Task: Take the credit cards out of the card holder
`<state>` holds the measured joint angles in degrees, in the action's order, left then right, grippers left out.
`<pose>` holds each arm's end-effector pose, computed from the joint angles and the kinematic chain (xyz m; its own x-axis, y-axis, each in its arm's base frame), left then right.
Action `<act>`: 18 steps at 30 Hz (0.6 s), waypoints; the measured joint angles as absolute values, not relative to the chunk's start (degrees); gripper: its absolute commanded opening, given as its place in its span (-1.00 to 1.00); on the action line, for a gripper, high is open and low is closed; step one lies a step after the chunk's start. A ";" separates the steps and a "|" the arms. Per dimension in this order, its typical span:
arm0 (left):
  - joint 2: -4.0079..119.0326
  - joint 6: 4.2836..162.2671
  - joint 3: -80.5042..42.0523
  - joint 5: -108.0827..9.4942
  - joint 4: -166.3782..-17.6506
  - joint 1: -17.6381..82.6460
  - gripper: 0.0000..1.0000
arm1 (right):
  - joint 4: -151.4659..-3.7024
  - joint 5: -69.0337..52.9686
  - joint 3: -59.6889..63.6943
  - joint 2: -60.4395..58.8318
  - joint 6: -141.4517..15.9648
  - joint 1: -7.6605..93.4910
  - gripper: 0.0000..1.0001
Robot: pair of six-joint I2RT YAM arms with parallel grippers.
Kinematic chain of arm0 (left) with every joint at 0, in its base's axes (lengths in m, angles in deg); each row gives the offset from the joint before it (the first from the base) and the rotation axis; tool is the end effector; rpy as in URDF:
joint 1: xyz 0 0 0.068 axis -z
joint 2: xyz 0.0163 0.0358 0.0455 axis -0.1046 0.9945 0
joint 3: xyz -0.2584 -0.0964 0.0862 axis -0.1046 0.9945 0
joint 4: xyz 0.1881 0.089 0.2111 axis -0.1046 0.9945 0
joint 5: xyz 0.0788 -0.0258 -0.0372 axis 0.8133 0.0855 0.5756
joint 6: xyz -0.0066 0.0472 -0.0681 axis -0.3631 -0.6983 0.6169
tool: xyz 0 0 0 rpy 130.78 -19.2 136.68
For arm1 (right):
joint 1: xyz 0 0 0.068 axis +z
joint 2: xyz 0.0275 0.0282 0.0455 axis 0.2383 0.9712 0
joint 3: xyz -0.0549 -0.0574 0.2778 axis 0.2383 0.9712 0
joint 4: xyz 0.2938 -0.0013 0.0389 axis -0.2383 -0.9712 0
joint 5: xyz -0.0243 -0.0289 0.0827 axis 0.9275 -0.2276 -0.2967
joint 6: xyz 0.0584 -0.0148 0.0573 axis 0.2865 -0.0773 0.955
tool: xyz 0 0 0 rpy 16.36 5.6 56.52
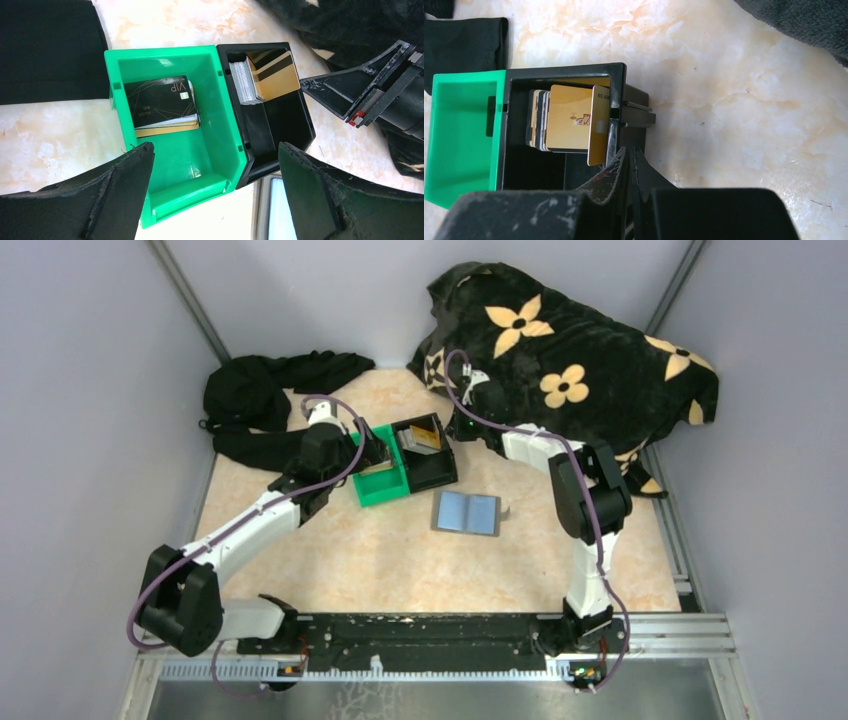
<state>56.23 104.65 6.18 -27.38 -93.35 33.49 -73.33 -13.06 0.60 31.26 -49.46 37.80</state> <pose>0.3213 -0.1479 0.2485 -0.4416 -0.3661 -0.8191 0.0199 0.9087 -0.4169 0.4645 0.2244 0.1761 -0.6548 0.0753 -0.7520 -0.3632 0.8413 0.4005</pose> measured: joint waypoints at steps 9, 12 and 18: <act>56.63 104.69 6.18 -28.43 -93.35 33.21 0.98 | -73.59 -11.77 -0.51 31.26 -50.53 38.13 -0.89; 56.63 104.69 6.18 -28.67 -93.35 33.16 0.98 | -73.13 -10.87 -1.23 31.26 -50.68 38.17 -0.90; 56.65 104.69 6.18 -28.94 -93.35 32.94 0.98 | -73.20 -10.37 -3.09 31.78 -51.52 38.17 -0.90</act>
